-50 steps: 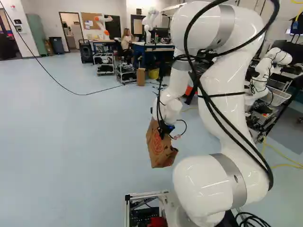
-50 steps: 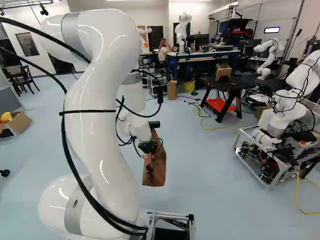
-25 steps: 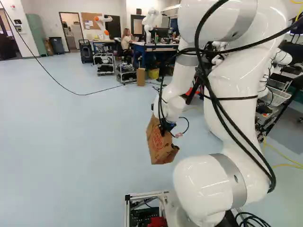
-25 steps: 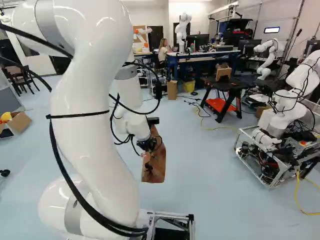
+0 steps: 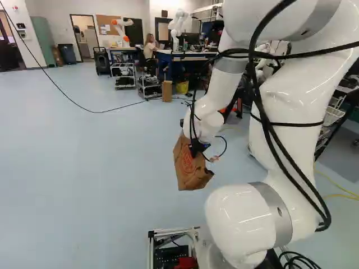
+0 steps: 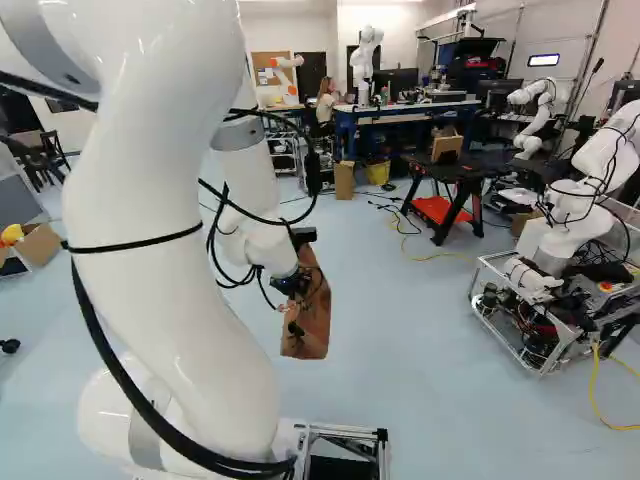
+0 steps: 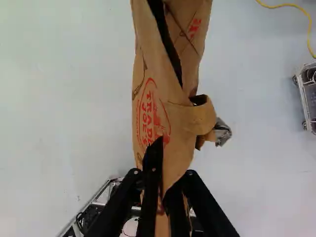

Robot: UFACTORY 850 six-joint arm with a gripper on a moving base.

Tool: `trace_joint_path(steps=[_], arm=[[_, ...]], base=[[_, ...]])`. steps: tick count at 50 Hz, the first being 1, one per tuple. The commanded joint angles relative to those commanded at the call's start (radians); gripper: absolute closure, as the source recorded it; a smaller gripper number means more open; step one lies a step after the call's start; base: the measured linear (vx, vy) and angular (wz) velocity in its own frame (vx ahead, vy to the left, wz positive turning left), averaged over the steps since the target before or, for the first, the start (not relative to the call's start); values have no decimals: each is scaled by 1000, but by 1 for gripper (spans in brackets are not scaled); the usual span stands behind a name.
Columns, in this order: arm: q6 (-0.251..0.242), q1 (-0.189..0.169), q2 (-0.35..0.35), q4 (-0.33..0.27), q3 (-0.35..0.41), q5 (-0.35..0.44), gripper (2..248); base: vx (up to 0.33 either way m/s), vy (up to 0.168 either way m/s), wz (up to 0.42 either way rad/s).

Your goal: Pick up the grocery bag from the ground

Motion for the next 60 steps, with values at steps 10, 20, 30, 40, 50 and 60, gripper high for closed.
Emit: trace_joint_path(steps=[10,20,30,40,50,60], arm=[[0,0,16,0,8,2,231],[0,0,25,2,14,14,231],[0,0,42,6,26,37,231],[0,0,67,11,44,72,231],[0,0,99,18,69,117,231],[0,-1,140,26,99,174,231]], base=[[0,0,0],[0,0,0],[0,0,0],[0,0,0],[0,0,0],[0,0,0]])
